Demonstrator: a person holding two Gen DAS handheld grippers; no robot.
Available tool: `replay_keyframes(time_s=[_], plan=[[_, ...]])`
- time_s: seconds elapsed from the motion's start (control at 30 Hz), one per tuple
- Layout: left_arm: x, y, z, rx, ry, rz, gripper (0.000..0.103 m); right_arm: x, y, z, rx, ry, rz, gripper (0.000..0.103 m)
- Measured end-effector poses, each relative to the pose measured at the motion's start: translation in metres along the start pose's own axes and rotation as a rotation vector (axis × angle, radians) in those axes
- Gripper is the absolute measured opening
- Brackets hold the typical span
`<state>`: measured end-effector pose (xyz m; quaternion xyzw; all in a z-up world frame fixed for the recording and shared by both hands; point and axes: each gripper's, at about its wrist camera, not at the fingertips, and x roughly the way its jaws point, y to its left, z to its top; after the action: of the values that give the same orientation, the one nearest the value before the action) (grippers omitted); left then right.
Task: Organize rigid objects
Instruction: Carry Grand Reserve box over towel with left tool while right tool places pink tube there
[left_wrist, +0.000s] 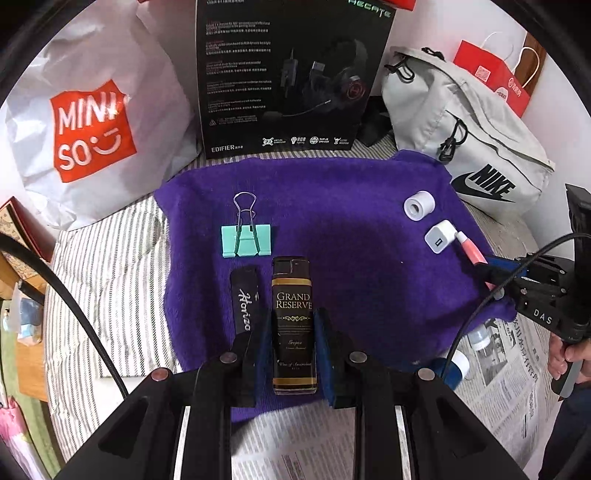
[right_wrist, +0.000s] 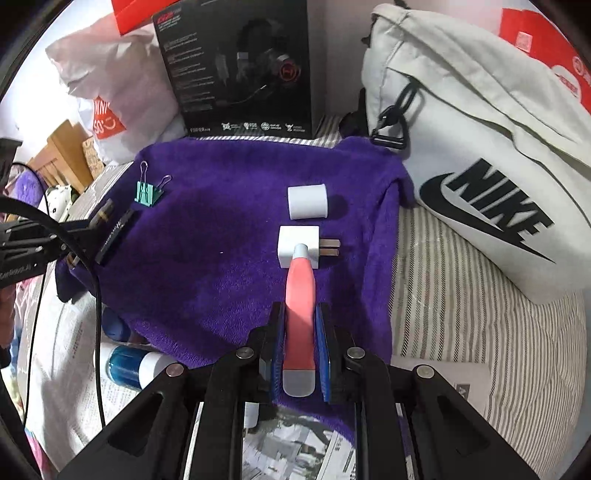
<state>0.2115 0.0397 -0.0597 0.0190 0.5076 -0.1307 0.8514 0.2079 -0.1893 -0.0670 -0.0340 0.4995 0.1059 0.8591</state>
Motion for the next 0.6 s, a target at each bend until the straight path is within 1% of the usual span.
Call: replay_keyframes(time_s=[0.2,0.33,0.43,0.6], plan=[[0.016,0.000,0.006,-0.002,0.017,-0.014,0.022,0.014,0.003,0.004,-0.038,0.031,0.017,0.016],[0.023,-0.001,0.009,0.003,0.026,-0.015,0.022,0.019,0.002,0.005,-0.041,0.032,0.030,0.016],[0.027,-0.003,0.010,0.010,0.029,-0.017,0.022,0.016,-0.001,0.005,-0.040,0.036,0.005,0.016],[0.031,-0.004,0.010,0.012,0.034,-0.024,0.022,0.011,-0.013,0.000,0.031,0.039,-0.005,0.016]])
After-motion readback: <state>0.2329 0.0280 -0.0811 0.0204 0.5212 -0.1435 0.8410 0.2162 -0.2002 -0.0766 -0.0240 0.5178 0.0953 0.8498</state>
